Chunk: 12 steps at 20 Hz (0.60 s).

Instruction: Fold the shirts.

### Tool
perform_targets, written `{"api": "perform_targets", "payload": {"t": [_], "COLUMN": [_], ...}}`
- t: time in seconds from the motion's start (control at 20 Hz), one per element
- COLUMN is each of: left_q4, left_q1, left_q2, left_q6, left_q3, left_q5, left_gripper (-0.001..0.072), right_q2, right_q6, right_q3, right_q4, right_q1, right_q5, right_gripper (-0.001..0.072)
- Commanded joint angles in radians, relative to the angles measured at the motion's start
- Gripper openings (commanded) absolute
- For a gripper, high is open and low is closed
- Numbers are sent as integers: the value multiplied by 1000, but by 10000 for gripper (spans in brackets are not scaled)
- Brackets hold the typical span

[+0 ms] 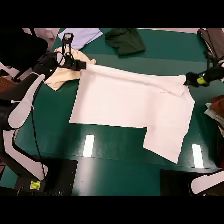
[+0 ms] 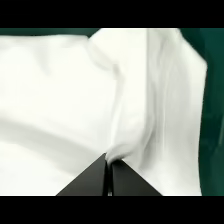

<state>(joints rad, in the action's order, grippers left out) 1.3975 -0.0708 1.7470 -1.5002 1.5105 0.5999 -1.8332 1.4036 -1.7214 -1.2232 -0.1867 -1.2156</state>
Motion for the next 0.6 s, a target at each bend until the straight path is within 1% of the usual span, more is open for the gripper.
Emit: {"api": "perform_targets", "payload": {"t": [0.0, 0.1, 0.15, 0.2, 0.25, 0.3, 0.4, 0.45, 0.55], "left_q4": [-25, -25, -25, -26, -21, -20, -13, -13, -12], "left_q1": [-40, -68, -69, -69, -60, -44, 5, 35, 100], "left_q2": [3, 2, -1, -8, -16, -42, -130, -181, -267], "left_q6": [9, 8, 8, -6, -15, -10, -10, -10, 0], "left_q3": [-92, -107, -106, -105, -93, -87, -87, -91, -118], "left_q5": [34, 43, 39, 43, 69, 92, 92, 100, 180], "left_gripper": [23, 25, 147, 469, 513, 512, 512, 512, 512], "right_q2": [-8, -8, -5, 6, 28, 53, 140, 197, 322], "right_q6": [2, 21, 23, 29, 28, 28, 26, 14, -39], "right_q3": [65, 43, 18, -10, -32, -48, -23, 26, 174], "right_q4": [-7, -6, -7, -6, -7, -7, 21, 68, 171], "right_q1": [22, 21, 15, 3, -13, -34, -88, -116, -160], "right_q5": [48, 66, 53, 32, 6, -19, -49, -54, -60], "right_gripper": [14, 26, 150, 267, 326, 339, 344, 381, 387]}}
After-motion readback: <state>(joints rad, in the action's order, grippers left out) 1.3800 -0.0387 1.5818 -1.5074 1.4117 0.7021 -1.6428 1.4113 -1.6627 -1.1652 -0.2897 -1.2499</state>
